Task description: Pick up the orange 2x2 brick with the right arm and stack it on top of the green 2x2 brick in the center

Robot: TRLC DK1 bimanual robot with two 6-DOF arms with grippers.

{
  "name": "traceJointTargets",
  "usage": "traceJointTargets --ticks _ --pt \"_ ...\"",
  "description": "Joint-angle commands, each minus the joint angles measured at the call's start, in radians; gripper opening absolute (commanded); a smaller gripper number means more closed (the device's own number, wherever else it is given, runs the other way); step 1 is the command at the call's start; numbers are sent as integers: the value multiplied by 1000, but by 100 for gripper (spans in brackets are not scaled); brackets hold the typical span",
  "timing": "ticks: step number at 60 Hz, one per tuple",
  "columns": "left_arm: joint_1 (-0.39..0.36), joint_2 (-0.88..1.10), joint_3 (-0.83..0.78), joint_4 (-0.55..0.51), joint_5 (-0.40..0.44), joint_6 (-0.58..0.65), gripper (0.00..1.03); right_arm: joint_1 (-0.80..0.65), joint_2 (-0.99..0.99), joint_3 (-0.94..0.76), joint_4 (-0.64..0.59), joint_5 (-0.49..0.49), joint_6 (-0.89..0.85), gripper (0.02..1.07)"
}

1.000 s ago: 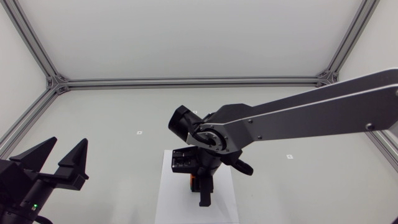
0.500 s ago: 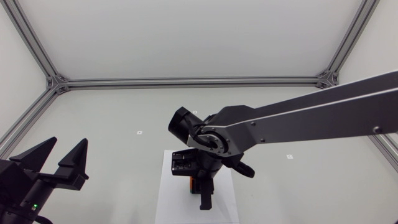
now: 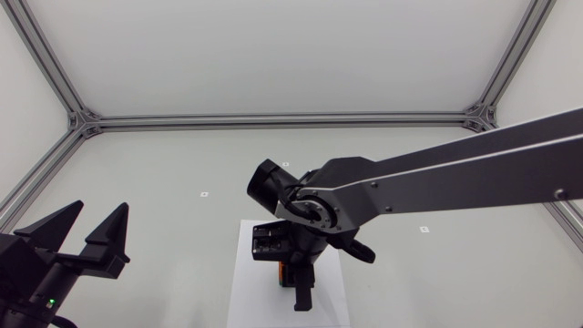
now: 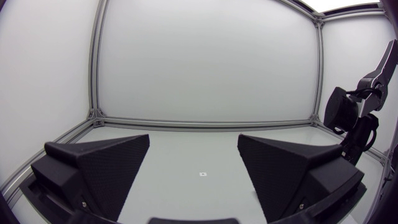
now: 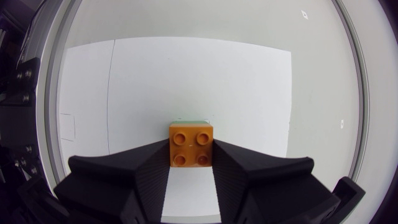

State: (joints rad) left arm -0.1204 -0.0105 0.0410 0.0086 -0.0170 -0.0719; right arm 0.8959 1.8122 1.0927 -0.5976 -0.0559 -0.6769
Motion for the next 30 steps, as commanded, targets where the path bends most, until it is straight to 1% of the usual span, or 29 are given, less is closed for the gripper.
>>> traceJointTargets --ticks 1,30 --pt "-5 -2 -41 -10 -3 -20 99 5 16 -13 7 1 13 29" --pt "-5 -2 -41 -10 -3 -20 99 1 33 10 12 8 40 29"
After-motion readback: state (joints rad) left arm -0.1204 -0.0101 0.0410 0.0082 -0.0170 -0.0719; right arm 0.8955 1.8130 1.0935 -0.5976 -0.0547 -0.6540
